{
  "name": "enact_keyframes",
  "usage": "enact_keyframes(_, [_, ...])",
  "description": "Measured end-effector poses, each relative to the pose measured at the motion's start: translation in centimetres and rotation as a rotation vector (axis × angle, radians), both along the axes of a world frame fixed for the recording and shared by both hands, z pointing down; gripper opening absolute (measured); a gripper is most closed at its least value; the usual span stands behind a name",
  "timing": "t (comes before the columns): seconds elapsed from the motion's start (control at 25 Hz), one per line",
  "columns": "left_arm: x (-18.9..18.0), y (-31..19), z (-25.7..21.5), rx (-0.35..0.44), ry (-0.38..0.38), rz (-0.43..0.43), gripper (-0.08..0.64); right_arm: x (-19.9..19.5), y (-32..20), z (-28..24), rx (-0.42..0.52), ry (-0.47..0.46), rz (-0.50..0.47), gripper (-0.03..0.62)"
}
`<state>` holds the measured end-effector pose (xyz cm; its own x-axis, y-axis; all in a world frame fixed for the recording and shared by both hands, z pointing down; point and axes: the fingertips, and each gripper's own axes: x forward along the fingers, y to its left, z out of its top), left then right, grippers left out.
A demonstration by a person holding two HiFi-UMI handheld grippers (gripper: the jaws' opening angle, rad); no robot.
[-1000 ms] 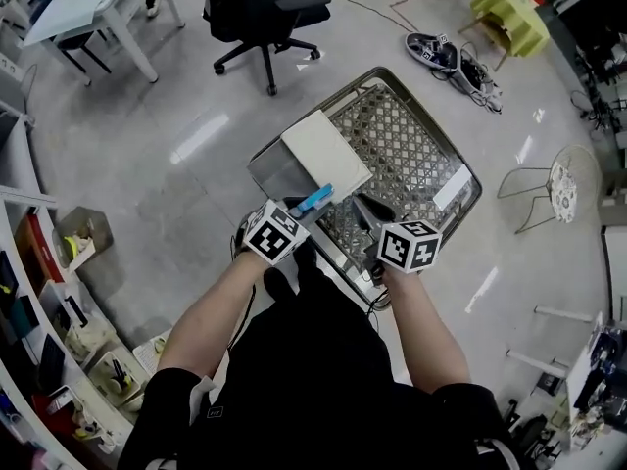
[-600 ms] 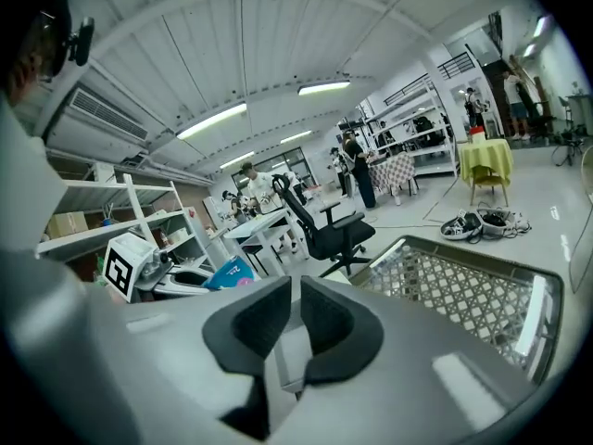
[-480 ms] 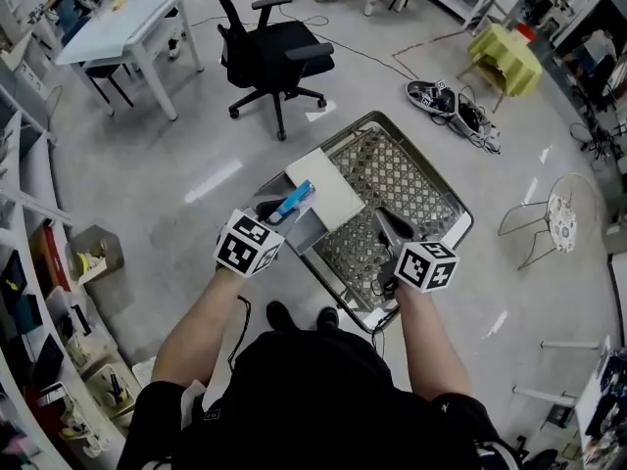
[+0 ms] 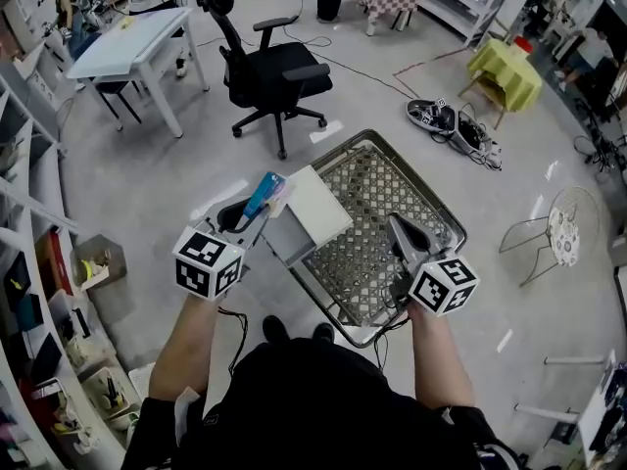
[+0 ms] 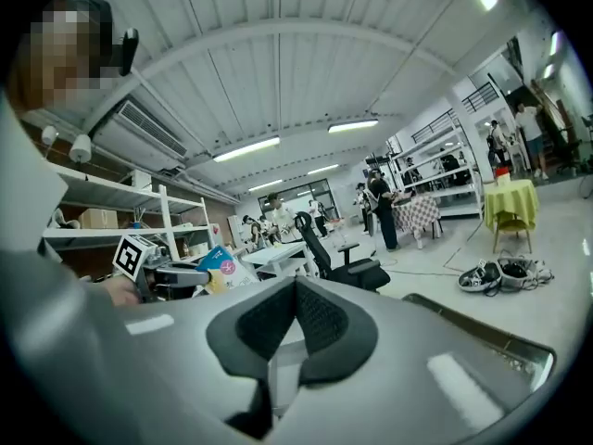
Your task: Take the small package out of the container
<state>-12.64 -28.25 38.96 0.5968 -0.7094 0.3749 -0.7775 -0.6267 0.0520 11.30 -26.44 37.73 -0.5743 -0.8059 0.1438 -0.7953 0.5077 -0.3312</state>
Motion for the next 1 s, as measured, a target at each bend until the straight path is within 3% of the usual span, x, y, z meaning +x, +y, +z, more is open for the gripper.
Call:
enact_keyframes(0.4, [-2.4,1.8,-6.4,0.156,0.087,-0.126,0.094,1.5,1.5,-6.0,0.181,-0.017,-0.022,0.009])
enact_keyframes(0.6, [-4.1,2.0,-8.2,0.229,0.095,-0.192,0.094,0.8,1.9,-7.0,0.247,0.040,-0.071,0.009])
enact_keyframes(0.72, [-5.0,1.5,-8.4,0.240,0.102,-0.220,0.094,0.3,1.8,-7.1,0.267,0.074,-0.088,0.008])
enact_keyframes(1.0, [-5.0,1.4,-8.1,0.254,0.102,-0.226,0.094,0.3,1.1,-6.3,0.245,0.031,-0.060,0.008])
